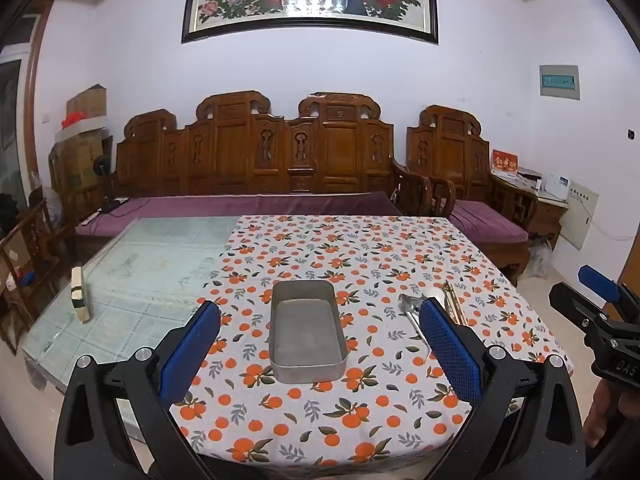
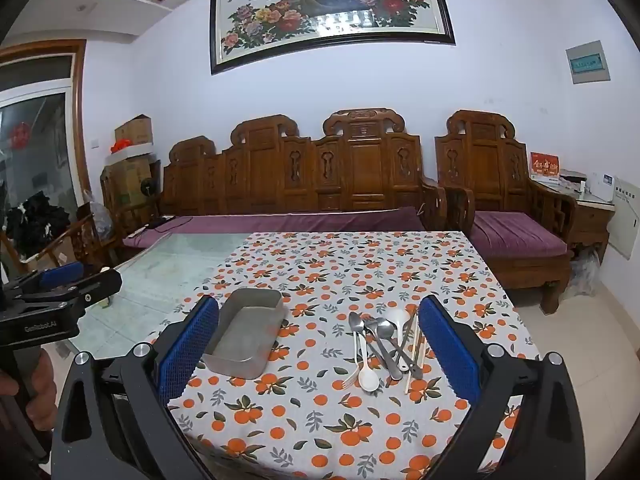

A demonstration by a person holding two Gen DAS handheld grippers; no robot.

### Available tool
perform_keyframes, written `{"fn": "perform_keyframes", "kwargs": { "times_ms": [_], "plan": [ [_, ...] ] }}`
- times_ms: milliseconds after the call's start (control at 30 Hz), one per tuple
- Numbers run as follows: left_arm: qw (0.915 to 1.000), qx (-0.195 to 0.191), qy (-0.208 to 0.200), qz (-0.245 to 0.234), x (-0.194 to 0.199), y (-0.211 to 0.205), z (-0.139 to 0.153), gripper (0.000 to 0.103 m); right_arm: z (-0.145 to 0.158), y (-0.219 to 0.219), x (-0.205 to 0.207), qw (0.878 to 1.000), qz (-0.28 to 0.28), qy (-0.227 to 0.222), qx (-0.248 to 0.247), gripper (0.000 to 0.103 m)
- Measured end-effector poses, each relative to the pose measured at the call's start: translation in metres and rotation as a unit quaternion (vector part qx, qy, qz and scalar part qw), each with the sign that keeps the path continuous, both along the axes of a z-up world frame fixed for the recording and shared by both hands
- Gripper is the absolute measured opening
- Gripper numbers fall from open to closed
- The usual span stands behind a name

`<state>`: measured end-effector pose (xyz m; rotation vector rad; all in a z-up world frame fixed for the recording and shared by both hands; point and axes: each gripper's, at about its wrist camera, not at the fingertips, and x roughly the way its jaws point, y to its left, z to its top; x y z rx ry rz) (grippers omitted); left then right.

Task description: Organize utensils

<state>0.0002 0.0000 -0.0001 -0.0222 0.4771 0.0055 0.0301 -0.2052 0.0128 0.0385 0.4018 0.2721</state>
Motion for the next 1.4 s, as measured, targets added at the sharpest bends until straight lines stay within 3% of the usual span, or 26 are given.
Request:
{"fn": "perform_keyframes", "kwargs": {
  "times_ms": [1400],
  "plan": [
    [0.9999,-0.004,-0.013,-0.003,0.000,-0.001,0.005,0.097,-0.001,0.004,-0.003,1.000,0.000,-0.005,0.001,0.100]
  ]
}}
